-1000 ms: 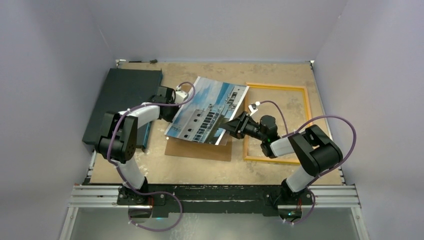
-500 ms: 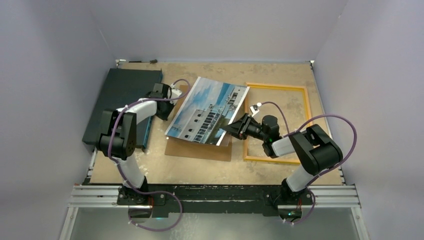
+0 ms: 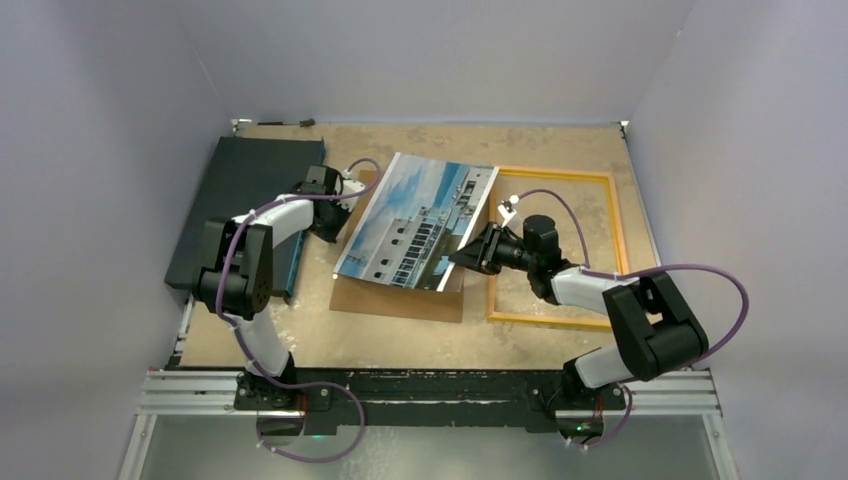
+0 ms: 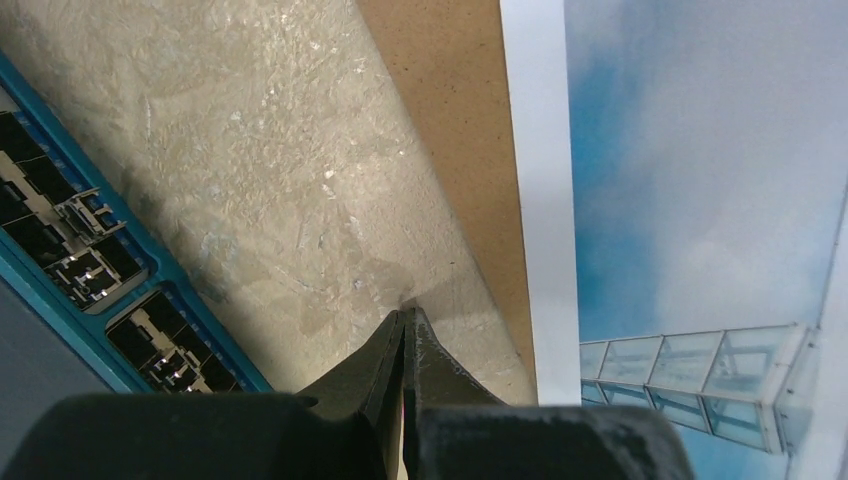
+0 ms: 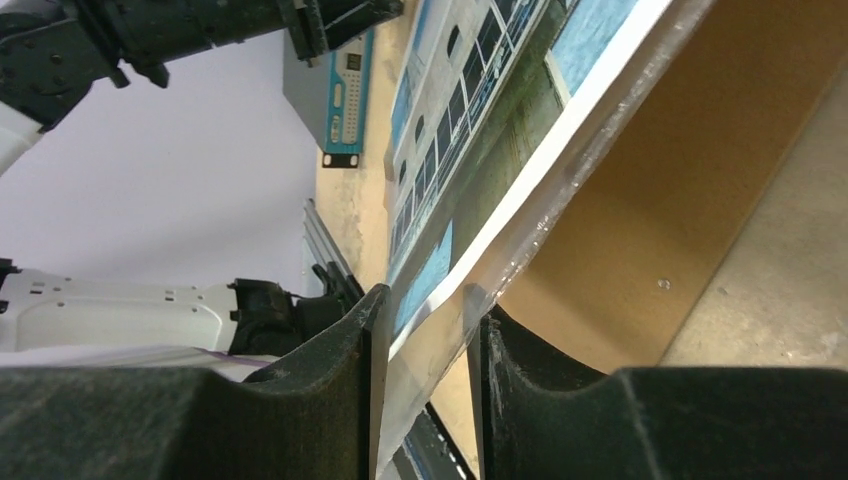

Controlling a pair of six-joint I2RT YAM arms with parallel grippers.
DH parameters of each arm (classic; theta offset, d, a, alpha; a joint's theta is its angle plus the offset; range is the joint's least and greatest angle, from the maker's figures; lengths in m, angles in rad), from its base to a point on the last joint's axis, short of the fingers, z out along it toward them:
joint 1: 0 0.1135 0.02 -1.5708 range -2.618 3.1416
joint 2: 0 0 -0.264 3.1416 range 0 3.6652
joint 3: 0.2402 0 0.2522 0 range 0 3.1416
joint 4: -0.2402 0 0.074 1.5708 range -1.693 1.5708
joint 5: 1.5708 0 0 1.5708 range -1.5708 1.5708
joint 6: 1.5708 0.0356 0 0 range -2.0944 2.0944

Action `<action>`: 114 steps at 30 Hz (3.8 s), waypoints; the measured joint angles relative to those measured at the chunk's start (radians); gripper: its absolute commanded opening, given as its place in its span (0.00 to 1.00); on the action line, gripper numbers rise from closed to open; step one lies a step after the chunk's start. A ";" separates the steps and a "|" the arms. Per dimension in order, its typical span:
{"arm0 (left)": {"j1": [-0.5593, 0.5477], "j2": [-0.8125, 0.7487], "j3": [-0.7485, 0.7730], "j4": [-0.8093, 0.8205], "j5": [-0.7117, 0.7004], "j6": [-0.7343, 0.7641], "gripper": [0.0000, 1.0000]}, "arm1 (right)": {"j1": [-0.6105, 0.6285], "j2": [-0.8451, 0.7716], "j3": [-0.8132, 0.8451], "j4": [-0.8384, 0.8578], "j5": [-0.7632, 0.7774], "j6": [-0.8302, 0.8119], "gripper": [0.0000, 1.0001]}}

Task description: Put the photo into the frame

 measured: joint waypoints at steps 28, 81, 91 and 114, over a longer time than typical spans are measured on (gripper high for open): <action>-0.014 0.000 0.003 -0.005 0.038 -0.001 0.00 | -0.042 -0.096 -0.001 -0.167 -0.001 -0.065 0.04; -0.078 -0.013 0.458 -0.262 0.245 -0.056 0.55 | -0.216 -0.323 0.905 -1.255 0.492 -0.428 0.00; 0.064 -0.022 0.427 -0.159 0.676 -0.383 0.89 | -0.217 -0.405 0.827 -0.900 0.345 -0.195 0.00; 0.163 -0.210 -0.042 0.949 0.988 -1.435 0.96 | -0.218 -0.366 0.487 -0.193 0.175 0.301 0.00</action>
